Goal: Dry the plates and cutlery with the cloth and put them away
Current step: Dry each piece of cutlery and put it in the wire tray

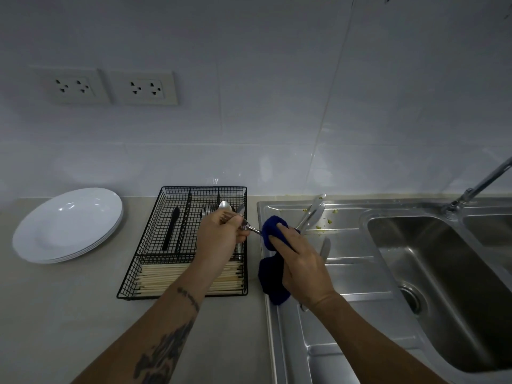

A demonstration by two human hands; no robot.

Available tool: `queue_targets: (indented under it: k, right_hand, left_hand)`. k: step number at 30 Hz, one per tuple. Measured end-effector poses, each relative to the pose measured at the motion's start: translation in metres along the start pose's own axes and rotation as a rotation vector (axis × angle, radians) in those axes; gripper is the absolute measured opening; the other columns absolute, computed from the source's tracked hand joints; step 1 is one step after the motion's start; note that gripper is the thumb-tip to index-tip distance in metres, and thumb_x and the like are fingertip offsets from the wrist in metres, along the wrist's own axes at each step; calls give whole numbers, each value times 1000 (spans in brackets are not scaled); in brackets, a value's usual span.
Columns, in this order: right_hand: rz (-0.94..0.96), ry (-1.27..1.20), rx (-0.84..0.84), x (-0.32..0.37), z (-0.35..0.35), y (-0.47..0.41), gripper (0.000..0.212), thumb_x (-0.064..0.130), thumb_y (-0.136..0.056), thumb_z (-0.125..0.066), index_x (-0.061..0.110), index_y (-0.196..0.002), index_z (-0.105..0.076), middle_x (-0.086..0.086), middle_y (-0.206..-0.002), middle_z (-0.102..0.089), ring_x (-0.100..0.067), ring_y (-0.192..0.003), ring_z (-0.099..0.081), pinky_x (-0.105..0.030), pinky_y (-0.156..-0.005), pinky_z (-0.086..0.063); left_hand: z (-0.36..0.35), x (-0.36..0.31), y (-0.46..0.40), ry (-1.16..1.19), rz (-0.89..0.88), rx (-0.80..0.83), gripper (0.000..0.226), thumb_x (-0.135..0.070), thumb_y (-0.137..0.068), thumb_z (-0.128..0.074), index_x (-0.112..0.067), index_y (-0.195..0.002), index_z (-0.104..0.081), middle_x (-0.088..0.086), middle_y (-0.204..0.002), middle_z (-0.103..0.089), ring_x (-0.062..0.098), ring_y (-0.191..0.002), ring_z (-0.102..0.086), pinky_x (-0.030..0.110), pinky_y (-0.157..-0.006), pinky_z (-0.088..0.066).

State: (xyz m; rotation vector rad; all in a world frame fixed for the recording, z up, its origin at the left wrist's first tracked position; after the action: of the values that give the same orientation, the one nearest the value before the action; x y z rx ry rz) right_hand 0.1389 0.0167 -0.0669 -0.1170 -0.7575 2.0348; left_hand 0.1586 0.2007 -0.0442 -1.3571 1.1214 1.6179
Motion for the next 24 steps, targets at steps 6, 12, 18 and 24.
queue_targets:
  k: [6,12,18,24]
  right_hand:
    - [84,-80,52,19,-7,-3,67,-11,-63,-74,7,-127,-62,-14,-143,-50,-33,-131,-48,-51,-103,-46]
    - [-7,-77,38,0,-5,5,60,-10,-59,-80,8,-115,-69,-13,-133,-59,-33,-117,-60,-44,-104,-40]
    - [12,-149,52,9,-11,-9,55,-8,-64,-76,6,-117,-68,-14,-130,-61,-35,-112,-61,-47,-99,-49]
    - [-49,-164,78,-12,-22,-15,51,-14,-67,-71,5,-114,-70,-12,-124,-64,-33,-104,-64,-45,-91,-55]
  left_hand:
    - [-1,10,-1,85,120,-13,14,-2,-92,-56,-10,-90,-68,18,-91,-71,23,-66,-72,31,-61,-59]
    - [11,18,-7,163,175,-65,10,-1,-94,-54,-2,-94,-64,19,-84,-71,23,-65,-69,30,-59,-56]
    - [23,24,-17,375,278,-102,11,-9,-94,-60,0,-100,-64,15,-80,-72,18,-63,-69,27,-60,-59]
    - [94,20,-61,266,224,-266,15,-17,-96,-57,-9,-84,-64,5,-72,-66,20,-73,-67,32,-70,-58]
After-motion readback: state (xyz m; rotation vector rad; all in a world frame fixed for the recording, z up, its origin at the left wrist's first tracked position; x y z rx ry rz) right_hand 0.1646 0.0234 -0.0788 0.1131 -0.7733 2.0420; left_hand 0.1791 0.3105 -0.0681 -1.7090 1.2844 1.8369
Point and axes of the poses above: each hand's wrist, its own y-axis away from the middle knuckle, its own z-axis out of the back of the hand, x = y × z, the point moved 6 cm from there along -y, towards the middle knuckle
